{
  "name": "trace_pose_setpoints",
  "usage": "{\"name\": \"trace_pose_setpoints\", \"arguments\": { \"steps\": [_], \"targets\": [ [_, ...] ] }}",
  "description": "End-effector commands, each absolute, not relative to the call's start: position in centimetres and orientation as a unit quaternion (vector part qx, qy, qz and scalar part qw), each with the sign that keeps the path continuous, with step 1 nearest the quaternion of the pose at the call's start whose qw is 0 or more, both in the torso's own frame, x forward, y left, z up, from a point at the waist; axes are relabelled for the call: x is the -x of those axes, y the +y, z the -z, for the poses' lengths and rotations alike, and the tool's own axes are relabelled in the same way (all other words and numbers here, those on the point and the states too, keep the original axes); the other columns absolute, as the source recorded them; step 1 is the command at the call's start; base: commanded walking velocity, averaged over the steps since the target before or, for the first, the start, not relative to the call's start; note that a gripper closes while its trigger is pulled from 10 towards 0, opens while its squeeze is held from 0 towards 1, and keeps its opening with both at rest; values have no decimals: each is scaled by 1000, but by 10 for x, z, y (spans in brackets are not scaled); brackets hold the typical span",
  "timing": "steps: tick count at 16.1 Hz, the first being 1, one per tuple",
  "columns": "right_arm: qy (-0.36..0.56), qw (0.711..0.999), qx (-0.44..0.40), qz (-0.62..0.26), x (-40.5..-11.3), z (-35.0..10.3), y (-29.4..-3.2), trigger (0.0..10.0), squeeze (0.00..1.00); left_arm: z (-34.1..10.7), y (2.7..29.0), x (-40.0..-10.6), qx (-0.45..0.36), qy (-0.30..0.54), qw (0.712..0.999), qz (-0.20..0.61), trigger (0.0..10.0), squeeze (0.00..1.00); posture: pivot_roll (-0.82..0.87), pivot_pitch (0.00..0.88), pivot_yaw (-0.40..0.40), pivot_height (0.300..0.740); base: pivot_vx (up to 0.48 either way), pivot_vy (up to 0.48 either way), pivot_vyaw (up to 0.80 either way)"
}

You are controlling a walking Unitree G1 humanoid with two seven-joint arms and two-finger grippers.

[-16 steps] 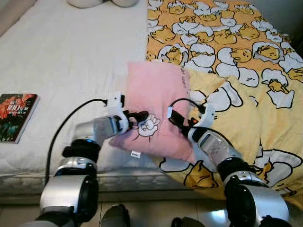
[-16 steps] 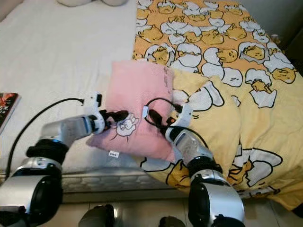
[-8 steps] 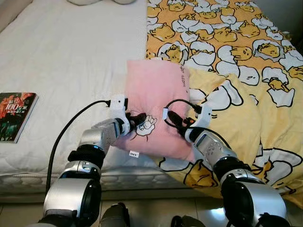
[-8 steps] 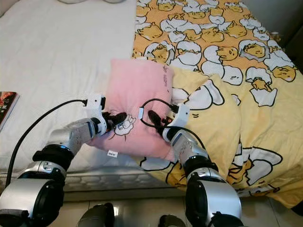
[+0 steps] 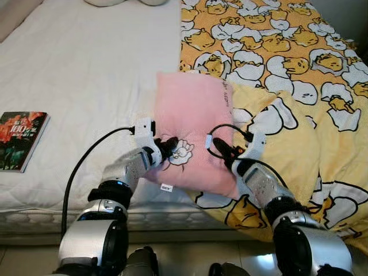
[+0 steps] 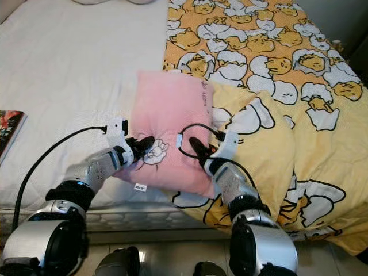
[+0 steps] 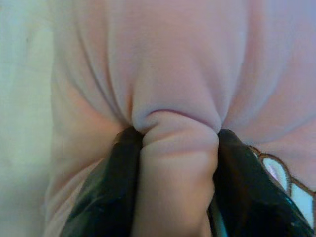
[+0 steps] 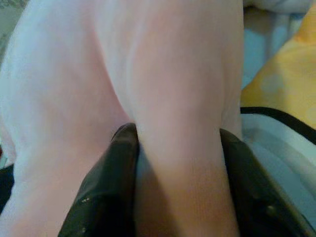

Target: Clean up the room

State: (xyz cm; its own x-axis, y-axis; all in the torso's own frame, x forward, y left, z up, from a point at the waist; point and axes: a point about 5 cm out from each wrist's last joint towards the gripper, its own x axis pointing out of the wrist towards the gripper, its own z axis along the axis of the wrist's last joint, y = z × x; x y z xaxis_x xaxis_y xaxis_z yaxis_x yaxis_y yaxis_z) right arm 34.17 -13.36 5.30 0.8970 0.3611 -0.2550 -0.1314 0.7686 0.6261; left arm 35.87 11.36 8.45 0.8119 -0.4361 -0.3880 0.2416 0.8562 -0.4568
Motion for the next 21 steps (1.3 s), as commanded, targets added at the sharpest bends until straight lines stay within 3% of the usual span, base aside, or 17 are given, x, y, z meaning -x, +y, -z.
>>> {"name": "trace_pose_setpoints", "arguments": {
  "steps": [1, 4, 7, 12, 14, 16, 17, 18, 21],
  "targets": [
    [203, 920, -311, -127, -335, -43, -133, 0, 0, -72, 102, -351, 189, 274, 923, 194, 0, 0, 4, 115, -45, 726, 0, 0, 0],
    [182, 919, -325, -125, -339, -50, -132, 0, 0, -77, 94, -352, 146, 246, 933, 217, 0, 0, 2, 94, -47, 726, 0, 0, 0],
    [150, 935, -289, -137, -352, -70, -129, 0, 0, -109, 84, -369, 111, 173, 949, 240, 0, 0, 2, 0, -42, 726, 0, 0, 0],
    [-7, 961, -210, -181, -369, -141, -128, 0, 0, -159, 77, -381, 66, 56, 960, 267, 0, 0, 15, 0, -16, 726, 0, 0, 0],
    [-85, 968, -189, -141, -361, -173, -146, 0, 0, -201, 88, -386, 34, -37, 966, 255, 0, 0, 23, 0, -15, 726, 0, 0, 0],
    [-97, 972, -179, -120, -356, -174, -152, 0, 0, -213, 92, -385, 16, -64, 966, 251, 0, 0, 23, 0, -15, 726, 0, 0, 0],
    [-95, 978, -167, -87, -348, -166, -157, 549, 0, -220, 95, -385, -16, -85, 966, 245, 10000, 0, 21, 0, -12, 726, 0, 0, 0],
    [-67, 983, -157, -65, -340, -146, -157, 10000, 0, -218, 95, -385, -24, -85, 967, 240, 10000, 0, 19, 0, -10, 726, 0, 0, 0],
    [-14, 985, -152, -82, -326, -116, -142, 10000, 0, -218, 110, -388, -70, -97, 981, 156, 10000, 0, 17, 0, 0, 726, 0, 419, 0]
  ]
}}
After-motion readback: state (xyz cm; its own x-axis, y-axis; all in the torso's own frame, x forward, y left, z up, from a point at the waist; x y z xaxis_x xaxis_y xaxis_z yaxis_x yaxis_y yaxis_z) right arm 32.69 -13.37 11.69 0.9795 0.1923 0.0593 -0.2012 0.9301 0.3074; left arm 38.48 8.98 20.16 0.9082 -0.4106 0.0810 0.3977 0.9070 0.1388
